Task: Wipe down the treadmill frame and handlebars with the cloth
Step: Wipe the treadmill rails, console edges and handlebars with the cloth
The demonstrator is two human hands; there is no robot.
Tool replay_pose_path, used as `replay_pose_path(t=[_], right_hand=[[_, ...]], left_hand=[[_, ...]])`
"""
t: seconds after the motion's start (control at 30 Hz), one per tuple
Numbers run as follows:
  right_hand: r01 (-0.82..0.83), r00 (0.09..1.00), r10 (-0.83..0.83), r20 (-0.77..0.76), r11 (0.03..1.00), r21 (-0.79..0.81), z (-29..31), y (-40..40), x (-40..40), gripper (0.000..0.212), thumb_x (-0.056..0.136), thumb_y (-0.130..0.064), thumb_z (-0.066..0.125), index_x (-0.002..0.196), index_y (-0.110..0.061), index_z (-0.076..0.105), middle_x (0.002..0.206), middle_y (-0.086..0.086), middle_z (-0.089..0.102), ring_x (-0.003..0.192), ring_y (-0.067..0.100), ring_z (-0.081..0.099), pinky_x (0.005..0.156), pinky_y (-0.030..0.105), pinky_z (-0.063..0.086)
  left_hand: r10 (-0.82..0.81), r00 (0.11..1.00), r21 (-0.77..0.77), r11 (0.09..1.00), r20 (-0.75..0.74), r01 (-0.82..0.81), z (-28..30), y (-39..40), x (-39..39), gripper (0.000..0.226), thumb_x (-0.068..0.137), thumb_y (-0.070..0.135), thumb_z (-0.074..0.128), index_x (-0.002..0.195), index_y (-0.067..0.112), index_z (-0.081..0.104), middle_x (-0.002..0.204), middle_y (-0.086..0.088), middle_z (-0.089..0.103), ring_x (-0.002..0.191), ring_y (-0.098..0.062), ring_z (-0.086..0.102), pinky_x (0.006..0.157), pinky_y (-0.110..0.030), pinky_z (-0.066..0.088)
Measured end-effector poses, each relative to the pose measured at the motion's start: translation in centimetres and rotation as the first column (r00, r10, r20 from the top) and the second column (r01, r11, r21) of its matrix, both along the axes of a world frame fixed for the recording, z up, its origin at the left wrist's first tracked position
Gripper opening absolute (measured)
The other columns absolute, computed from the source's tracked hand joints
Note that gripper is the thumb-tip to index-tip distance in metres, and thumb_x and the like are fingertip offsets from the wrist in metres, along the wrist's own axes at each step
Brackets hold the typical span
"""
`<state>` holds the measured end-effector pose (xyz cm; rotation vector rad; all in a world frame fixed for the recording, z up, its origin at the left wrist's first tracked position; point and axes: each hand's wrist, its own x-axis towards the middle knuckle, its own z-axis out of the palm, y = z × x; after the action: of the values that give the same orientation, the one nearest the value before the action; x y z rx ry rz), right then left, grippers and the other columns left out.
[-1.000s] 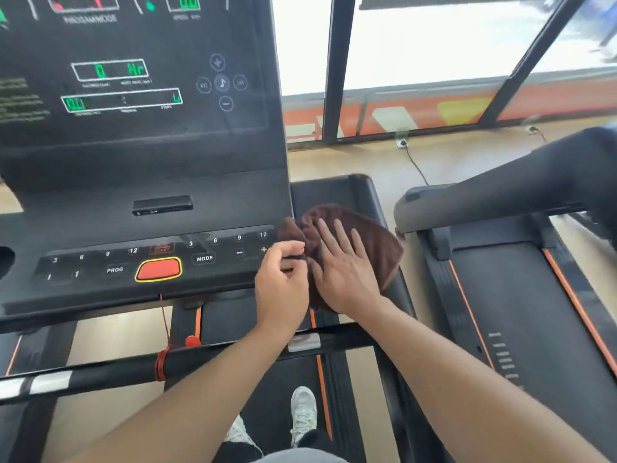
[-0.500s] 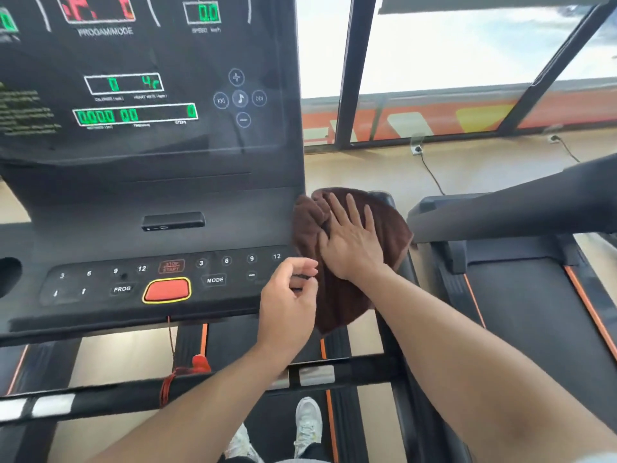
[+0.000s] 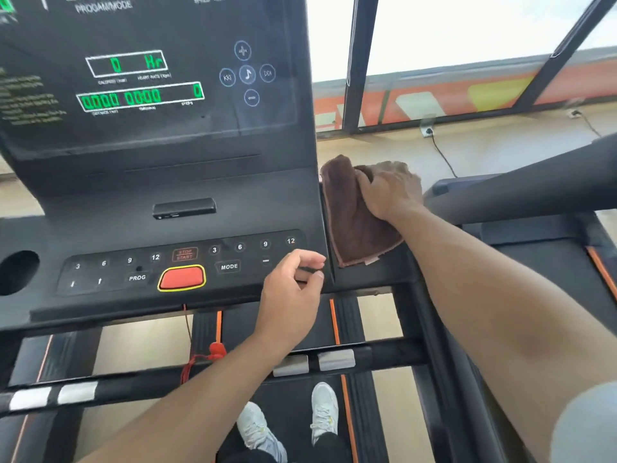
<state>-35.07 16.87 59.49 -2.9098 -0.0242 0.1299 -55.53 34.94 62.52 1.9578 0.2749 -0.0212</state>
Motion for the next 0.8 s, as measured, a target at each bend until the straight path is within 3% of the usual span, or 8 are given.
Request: replay_pose_path(t=[0.1, 0.23, 0.37, 0.5, 0.63, 0.8], right_hand=[[0.111, 0.993, -0.104, -0.062, 0.985, 0.132, -0.4, -1.8, -2.4, 0.064, 0.101, -0.065, 0.024, 0.157, -0.034, 0.029, 0.167, -0.002, 0.023, 0.146, 0.035, 0.033, 0.109, 0.058, 0.037], [0.265, 0.960, -0.246, -0.131, 0.953, 0.148, -0.5, -3.3, -7.5, 0.077, 0.098, -0.072, 0.024, 0.162, -0.035, 0.002, 0.170, 0.003, 0.019, 0.148, 0.037, 0.034, 0.111, 0.058, 0.037], [0.187, 0.979, -0.187, -0.078, 0.982, -0.017, -0.8, -3.1, -13.3, 0.072, 0.102, -0.066, 0.016, 0.164, -0.032, -0.001, 0.173, 0.002, 0.002, 0.158, 0.031, 0.007, 0.126, 0.050, 0.017], [-0.026, 1.000, 0.025, -0.011, 0.988, -0.151, -1.6, -1.7, -17.0, 0.064, 0.104, -0.057, 0.008, 0.164, -0.034, 0.007, 0.173, -0.001, -0.002, 0.159, 0.028, -0.008, 0.128, 0.049, -0.002], [-0.234, 0.971, 0.238, 0.030, 0.966, -0.107, -2.6, 1.4, -17.0, 0.059, 0.107, -0.046, 0.015, 0.164, -0.031, 0.016, 0.171, -0.004, 0.015, 0.159, 0.025, 0.002, 0.128, 0.046, 0.001], [-0.298, 0.952, 0.302, 0.048, 0.951, -0.080, -2.4, 2.0, -13.4, 0.057, 0.108, -0.044, 0.016, 0.164, -0.034, 0.009, 0.172, -0.009, 0.012, 0.159, 0.020, 0.003, 0.128, 0.044, 0.004]], left_hand=[[-0.011, 1.000, -0.032, 0.999, -0.025, 0.010, -0.1, 0.2, -0.7, 0.028, 0.092, 0.006, 0.063, 0.091, 0.034, 0.066, 0.095, 0.015, 0.072, 0.081, -0.006, 0.066, 0.071, -0.007, 0.045], [-0.044, 0.997, -0.097, 0.995, -0.063, 0.038, 0.0, -0.4, -1.5, 0.025, 0.091, 0.006, 0.063, 0.092, 0.031, 0.068, 0.092, 0.014, 0.072, 0.079, -0.008, 0.065, 0.069, -0.007, 0.046], [-0.082, 0.992, -0.170, 0.983, -0.091, 0.066, 0.1, -1.3, -1.9, 0.026, 0.091, 0.006, 0.062, 0.092, 0.031, 0.067, 0.091, 0.013, 0.073, 0.085, -0.012, 0.069, 0.074, -0.013, 0.049], [-0.054, 0.997, -0.200, 0.979, -0.053, 0.042, 0.0, -1.7, -1.8, 0.029, 0.091, 0.002, 0.061, 0.093, 0.030, 0.068, 0.093, 0.012, 0.072, 0.086, -0.014, 0.069, 0.080, -0.022, 0.054], [0.025, 1.000, -0.213, 0.977, 0.009, -0.022, 0.5, -1.6, -0.8, 0.027, 0.092, 0.002, 0.059, 0.097, 0.028, 0.067, 0.090, 0.009, 0.070, 0.081, -0.017, 0.068, 0.074, -0.014, 0.051], [0.096, 0.994, -0.178, 0.980, 0.054, -0.085, 0.5, -0.9, 0.5, 0.024, 0.092, 0.004, 0.060, 0.098, 0.027, 0.068, 0.088, 0.009, 0.070, 0.079, -0.017, 0.068, 0.070, -0.012, 0.049]])
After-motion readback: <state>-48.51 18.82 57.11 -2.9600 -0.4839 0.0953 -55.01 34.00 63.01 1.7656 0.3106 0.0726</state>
